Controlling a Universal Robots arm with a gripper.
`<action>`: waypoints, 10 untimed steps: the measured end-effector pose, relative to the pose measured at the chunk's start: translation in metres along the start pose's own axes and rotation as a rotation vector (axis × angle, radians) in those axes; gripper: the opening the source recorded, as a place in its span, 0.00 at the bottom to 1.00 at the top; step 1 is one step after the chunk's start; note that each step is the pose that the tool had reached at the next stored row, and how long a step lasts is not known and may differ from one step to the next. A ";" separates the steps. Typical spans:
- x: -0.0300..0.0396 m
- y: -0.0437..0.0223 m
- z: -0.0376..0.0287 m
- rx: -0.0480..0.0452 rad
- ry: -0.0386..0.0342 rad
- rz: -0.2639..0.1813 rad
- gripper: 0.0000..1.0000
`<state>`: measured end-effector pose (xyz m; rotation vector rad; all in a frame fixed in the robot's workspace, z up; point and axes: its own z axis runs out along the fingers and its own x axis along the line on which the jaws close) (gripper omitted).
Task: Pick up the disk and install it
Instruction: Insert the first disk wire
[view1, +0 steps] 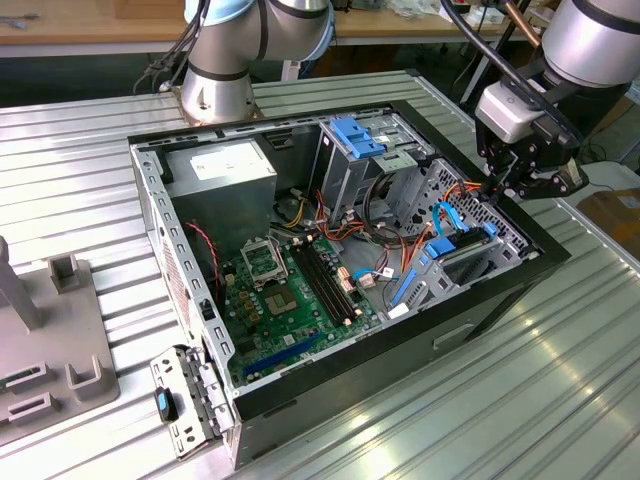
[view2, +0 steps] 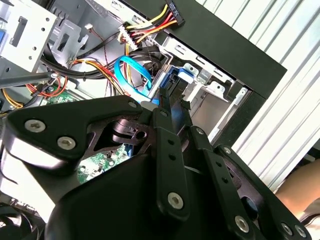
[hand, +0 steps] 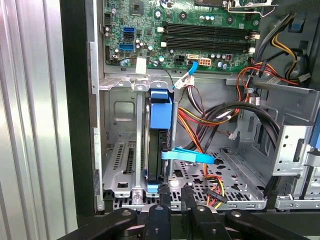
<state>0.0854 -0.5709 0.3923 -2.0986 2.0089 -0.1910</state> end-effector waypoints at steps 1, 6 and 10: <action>0.0000 -0.0005 0.0001 -0.0047 0.0027 0.000 0.24; 0.0002 -0.0072 0.0019 -0.0734 0.0047 0.006 0.24; 0.0002 -0.0096 0.0026 -0.1484 0.0057 0.019 0.24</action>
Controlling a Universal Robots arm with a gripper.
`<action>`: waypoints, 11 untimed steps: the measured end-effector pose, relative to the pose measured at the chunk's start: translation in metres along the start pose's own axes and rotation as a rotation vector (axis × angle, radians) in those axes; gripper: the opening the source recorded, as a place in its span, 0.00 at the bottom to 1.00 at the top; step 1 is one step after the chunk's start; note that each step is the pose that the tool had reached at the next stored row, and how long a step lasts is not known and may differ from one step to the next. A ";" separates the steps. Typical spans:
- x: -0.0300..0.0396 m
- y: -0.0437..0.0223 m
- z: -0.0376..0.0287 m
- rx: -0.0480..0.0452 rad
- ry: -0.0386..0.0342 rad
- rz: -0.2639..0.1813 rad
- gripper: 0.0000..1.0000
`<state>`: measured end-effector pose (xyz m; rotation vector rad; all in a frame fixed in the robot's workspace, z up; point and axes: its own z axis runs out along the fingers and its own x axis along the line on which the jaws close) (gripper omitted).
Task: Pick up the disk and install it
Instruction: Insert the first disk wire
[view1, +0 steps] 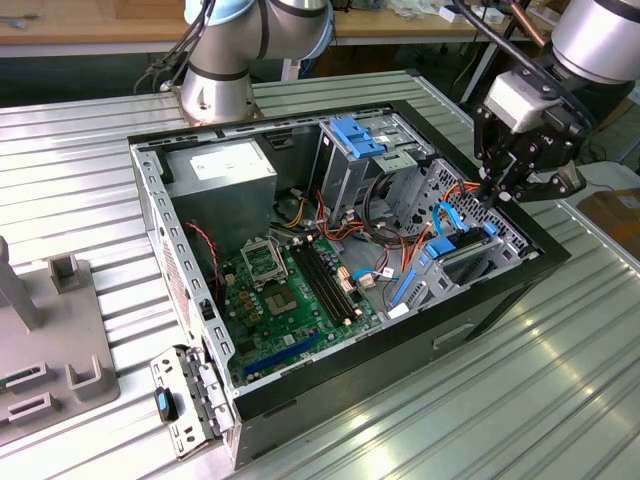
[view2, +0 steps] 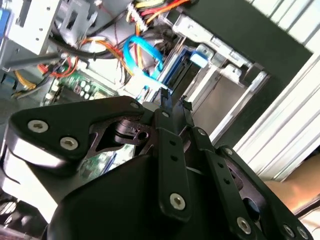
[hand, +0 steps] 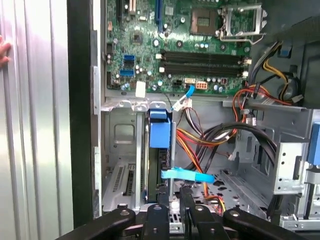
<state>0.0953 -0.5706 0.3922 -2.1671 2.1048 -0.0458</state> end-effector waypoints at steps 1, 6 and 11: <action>0.0002 -0.0042 0.0014 -0.0146 -0.0001 0.004 0.24; 0.0005 -0.0123 0.0037 -0.0350 -0.0002 0.006 0.24; 0.0005 -0.0123 0.0039 -0.0392 -0.0005 0.006 0.24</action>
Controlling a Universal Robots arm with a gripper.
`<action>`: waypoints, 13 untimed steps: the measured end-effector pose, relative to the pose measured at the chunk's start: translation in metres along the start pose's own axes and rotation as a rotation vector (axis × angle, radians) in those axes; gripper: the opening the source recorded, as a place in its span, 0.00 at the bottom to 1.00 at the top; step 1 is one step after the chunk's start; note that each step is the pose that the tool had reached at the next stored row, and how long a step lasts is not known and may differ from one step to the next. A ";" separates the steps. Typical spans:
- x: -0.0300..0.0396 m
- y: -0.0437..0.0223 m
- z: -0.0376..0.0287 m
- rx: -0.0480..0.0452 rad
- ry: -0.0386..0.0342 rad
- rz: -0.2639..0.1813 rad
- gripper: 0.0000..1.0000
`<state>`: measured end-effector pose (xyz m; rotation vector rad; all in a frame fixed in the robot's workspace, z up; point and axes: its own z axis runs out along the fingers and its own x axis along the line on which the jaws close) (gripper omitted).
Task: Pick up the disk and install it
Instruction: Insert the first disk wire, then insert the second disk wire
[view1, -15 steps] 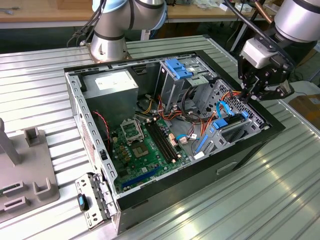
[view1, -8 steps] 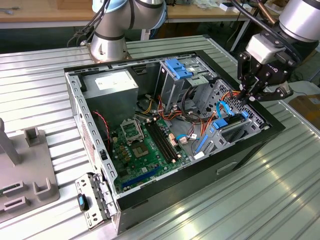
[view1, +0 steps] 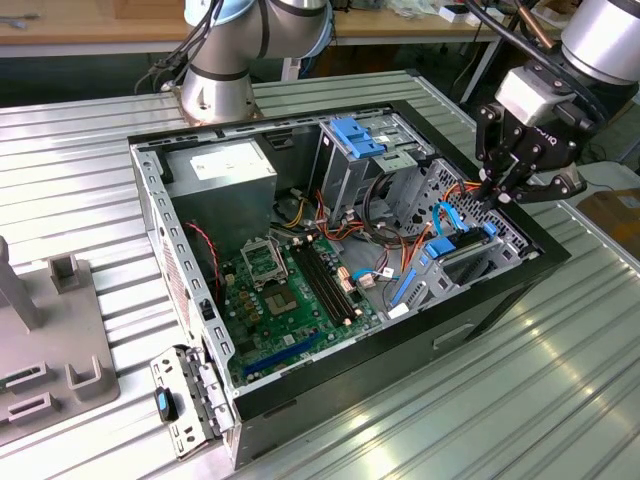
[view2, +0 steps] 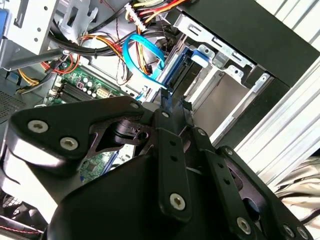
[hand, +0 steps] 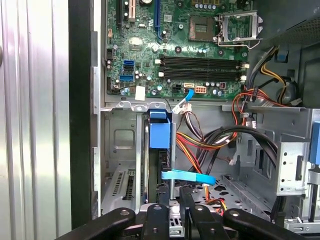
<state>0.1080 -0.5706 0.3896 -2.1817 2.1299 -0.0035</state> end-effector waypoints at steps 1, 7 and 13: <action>0.0000 0.0000 0.0000 -0.0003 0.0000 0.000 0.24; 0.0000 0.0000 0.0000 -0.0065 -0.0001 0.000 0.24; 0.0002 -0.0030 0.0003 -0.0105 -0.0005 -0.005 0.24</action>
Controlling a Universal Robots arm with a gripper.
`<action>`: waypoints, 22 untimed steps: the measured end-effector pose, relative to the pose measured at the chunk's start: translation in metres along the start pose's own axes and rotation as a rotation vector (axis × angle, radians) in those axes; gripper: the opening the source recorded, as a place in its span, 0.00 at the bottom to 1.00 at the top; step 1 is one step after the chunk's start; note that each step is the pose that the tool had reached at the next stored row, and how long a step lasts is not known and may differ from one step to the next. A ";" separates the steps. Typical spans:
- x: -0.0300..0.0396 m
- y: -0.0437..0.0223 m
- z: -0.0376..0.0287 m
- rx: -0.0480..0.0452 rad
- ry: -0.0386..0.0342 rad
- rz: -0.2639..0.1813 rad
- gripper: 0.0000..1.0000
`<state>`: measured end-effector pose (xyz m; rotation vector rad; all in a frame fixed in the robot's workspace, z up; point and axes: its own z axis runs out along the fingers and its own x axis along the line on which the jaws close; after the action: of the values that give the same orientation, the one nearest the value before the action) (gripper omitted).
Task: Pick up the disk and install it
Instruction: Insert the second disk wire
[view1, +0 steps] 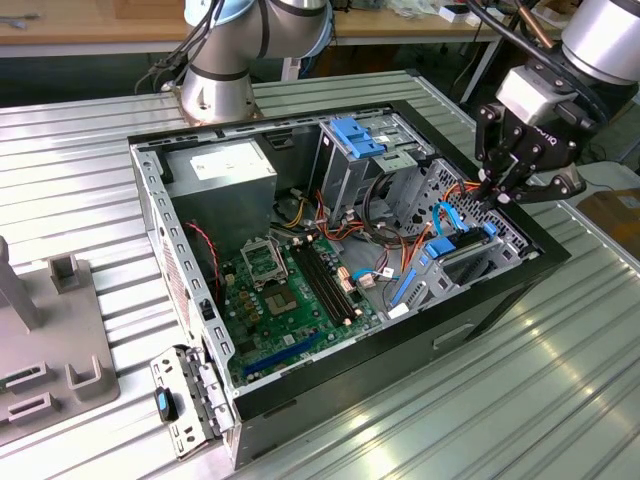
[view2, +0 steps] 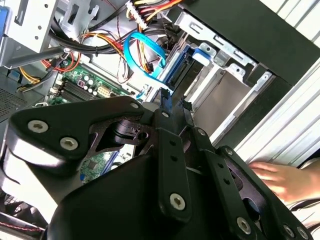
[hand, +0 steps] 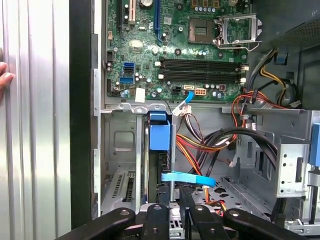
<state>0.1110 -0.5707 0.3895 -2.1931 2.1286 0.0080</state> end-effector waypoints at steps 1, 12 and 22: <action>0.0000 -0.0023 0.0002 -0.0005 -0.0004 -0.007 0.24; 0.0005 -0.0187 0.0016 -0.0064 -0.0056 -0.098 0.24; 0.0007 -0.0237 0.0021 -0.0184 -0.0166 -0.288 0.24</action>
<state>0.1348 -0.5706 0.3888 -2.4779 1.7919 0.0268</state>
